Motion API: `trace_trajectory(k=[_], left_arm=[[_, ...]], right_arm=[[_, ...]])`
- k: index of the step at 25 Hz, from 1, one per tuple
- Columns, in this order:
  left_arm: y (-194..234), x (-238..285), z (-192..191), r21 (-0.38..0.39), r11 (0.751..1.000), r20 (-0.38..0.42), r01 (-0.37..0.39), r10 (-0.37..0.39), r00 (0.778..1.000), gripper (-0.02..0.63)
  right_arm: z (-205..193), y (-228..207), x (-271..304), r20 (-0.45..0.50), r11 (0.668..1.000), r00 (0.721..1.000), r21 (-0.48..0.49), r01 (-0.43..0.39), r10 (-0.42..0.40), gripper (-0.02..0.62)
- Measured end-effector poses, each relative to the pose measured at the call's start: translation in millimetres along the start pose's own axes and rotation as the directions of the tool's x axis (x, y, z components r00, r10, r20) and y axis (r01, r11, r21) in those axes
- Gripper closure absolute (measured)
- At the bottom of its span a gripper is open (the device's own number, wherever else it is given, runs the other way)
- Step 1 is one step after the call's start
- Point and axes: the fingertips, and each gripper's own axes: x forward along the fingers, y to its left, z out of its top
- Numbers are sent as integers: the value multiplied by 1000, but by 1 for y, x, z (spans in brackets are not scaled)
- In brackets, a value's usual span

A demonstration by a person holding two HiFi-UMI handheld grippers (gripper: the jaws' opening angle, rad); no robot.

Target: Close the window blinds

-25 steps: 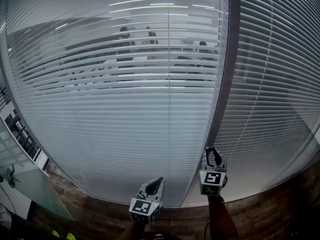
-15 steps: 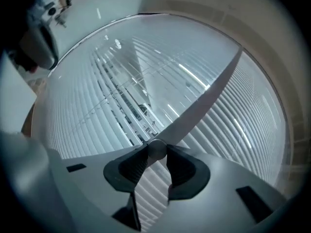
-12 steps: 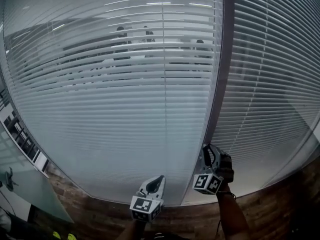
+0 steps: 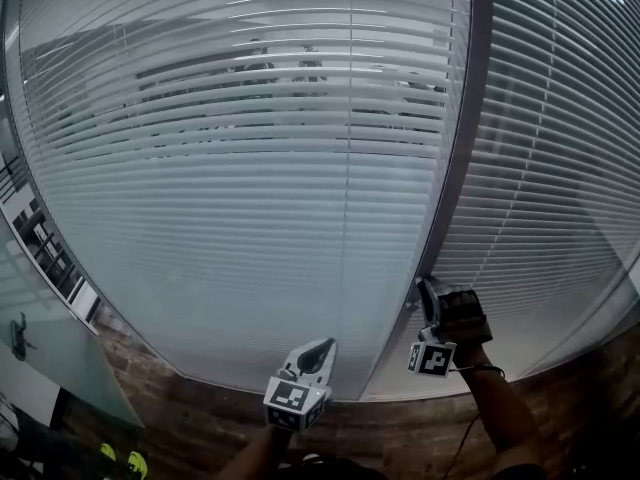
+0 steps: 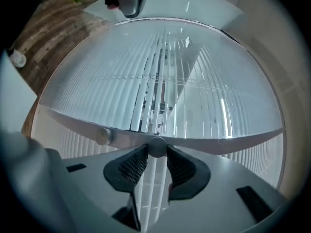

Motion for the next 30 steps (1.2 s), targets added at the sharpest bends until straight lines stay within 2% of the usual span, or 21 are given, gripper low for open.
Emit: trace_trajectory(k=[3,5,6,8,10,11,12,13,14,16,18,19,20,21,25,27,30], left_arm=[[-1,-2,-1,-2,1000,-3,-1,1,1000,606],[-1,-1,-2,-1,1000,-2,-1,1,1000,606],[-1,-1,-2,0,1000,-1,-2,2,1000,606],[0,-2,-4,0,1000,-3,-5,5,1000,606],[1,-4,-6,-6,1000,-5,-8,8,1000,606],[1,-5,-7,-10,1000,-5,-10,10,1000,606],[2,-6,-7,-14,1000,-4,-13,13,1000,606],[4,-8,-8,-17,1000,-4,-16,16,1000,606],[5,-9,-8,-20,1000,-4,-20,20,1000,606],[6,-9,-7,-24,999,-4,-27,27,1000,606],[4,-5,-4,-24,1000,-3,-18,18,1000,606],[4,-3,-3,-22,1000,-2,-16,16,1000,606],[4,-2,-2,-19,1000,0,-16,16,1000,606],[5,-2,-2,-16,1000,0,-18,18,1000,606],[5,-3,-5,-20,1000,-3,-24,23,1000,606],[7,-4,-5,-26,999,-1,-29,29,1000,606],[12,-4,-3,-28,999,2,-41,41,999,606]], right_arm=[[1,0,-1,5,999,1000,-42,7,-7,469],[0,0,0,9,1000,1000,-25,7,-7,468],[0,1,0,14,1000,1000,12,1,-2,468],[2,4,-2,30,988,999,155,-21,16,468],[5,6,-9,51,937,998,348,-39,23,461],[6,7,-12,59,894,998,446,-47,23,441],[7,7,-14,64,836,998,545,-54,22,435],[8,7,-16,68,761,997,646,-62,23,434],[8,7,-17,72,667,997,741,-71,26,435],[4,6,-16,79,453,996,888,-83,28,436],[-2,2,-11,73,254,997,964,-74,13,435],[-3,-2,-9,67,175,998,982,-67,3,434],[-2,-5,-6,61,115,998,992,-60,-10,434],[-2,-8,-4,54,74,998,996,-53,-23,434],[-7,-12,0,19,-59,998,998,-22,-54,436],[-13,-12,1,-5,-101,999,995,0,-54,463],[-15,-13,1,-11,-135,998,991,3,-60,468]])
